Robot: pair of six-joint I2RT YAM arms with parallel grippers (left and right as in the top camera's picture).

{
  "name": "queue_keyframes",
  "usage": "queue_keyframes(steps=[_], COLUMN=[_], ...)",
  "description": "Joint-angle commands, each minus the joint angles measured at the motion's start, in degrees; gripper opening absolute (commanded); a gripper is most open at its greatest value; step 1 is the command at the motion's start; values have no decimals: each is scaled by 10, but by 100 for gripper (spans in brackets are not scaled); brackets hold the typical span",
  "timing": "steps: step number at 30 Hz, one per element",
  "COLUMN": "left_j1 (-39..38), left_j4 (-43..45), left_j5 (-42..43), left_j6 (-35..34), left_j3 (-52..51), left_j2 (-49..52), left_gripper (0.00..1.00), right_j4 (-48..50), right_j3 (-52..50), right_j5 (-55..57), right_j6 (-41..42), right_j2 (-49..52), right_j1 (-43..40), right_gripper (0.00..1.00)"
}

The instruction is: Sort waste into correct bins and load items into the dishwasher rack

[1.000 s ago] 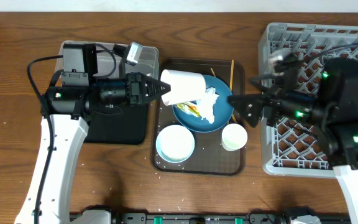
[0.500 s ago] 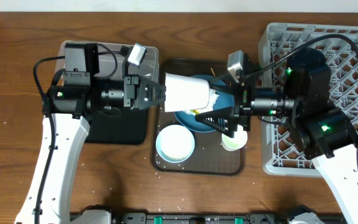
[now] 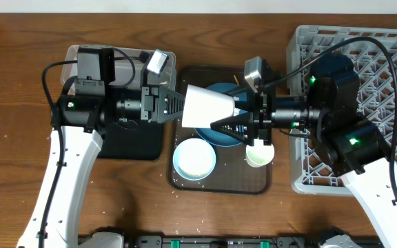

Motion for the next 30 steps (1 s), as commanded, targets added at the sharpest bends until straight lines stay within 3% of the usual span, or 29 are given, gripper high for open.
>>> queue_keyframes(steps=[1, 3, 7, 13, 18, 23, 30], left_j1=[1, 1, 1, 1, 1, 1, 1], left_j4=[0, 0, -1, -22, -42, -44, -46], left_j5=[3, -21, -105, -222, -235, -235, -235], left_j6=[-2, -2, -2, -2, 0, 0, 0], left_j3=[5, 5, 5, 5, 5, 5, 5], left_j2=[-2, -2, -2, -2, -2, -2, -2], left_gripper=[63, 70, 74, 77, 77, 77, 77], right_j4=[-7, -25, -97, -309, -454, -526, -535], right_j3=[9, 9, 9, 9, 9, 8, 8], right_j5=[19, 45, 134, 411, 600, 653, 685], right_j6=[-1, -1, 13, 66, 135, 179, 189], right_j2=[-6, -18, -54, -108, -97, -36, 76], right_j1=[-5, -24, -76, -200, -285, -313, -313], right_gripper=[57, 57, 58, 58, 57, 57, 57])
